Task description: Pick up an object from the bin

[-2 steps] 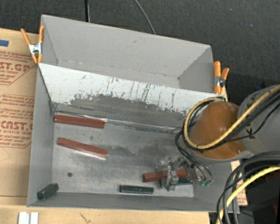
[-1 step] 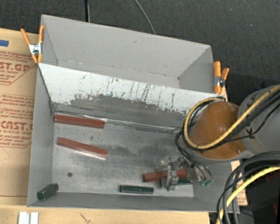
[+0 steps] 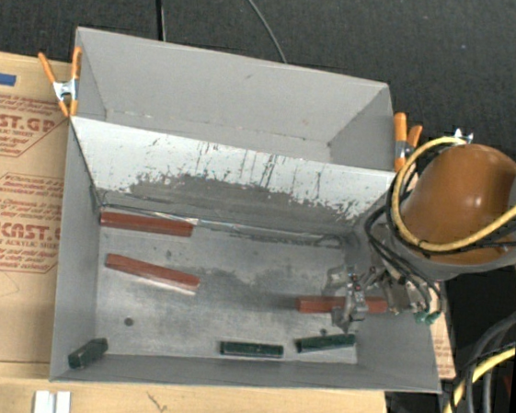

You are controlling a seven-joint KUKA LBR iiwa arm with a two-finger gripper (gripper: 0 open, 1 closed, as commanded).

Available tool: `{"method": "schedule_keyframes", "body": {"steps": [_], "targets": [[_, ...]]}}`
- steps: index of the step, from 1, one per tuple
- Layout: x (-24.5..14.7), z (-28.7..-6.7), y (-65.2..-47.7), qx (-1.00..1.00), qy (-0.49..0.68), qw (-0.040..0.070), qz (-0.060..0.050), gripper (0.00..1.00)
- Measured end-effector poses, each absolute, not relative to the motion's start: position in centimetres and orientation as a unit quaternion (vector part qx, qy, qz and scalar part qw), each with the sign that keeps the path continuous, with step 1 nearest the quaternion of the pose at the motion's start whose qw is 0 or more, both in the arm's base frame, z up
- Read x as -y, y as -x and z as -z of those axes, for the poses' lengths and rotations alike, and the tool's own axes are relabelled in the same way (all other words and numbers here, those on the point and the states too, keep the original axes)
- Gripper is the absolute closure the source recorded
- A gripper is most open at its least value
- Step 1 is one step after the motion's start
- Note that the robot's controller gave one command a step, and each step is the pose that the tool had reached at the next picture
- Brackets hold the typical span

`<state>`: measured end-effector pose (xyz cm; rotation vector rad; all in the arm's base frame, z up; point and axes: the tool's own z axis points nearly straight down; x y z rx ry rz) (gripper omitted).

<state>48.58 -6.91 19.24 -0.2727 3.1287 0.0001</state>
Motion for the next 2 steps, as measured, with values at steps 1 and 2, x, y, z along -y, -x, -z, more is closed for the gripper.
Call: {"method": "schedule_keyframes", "body": {"steps": [1,2], "targets": [[6.9,-19.2,-48.6,-0.996,0.087,0.000,0.000,1.00],[7.6,-20.8,-48.8,-0.993,0.121,-0.003,-0.001,1.00]]}}
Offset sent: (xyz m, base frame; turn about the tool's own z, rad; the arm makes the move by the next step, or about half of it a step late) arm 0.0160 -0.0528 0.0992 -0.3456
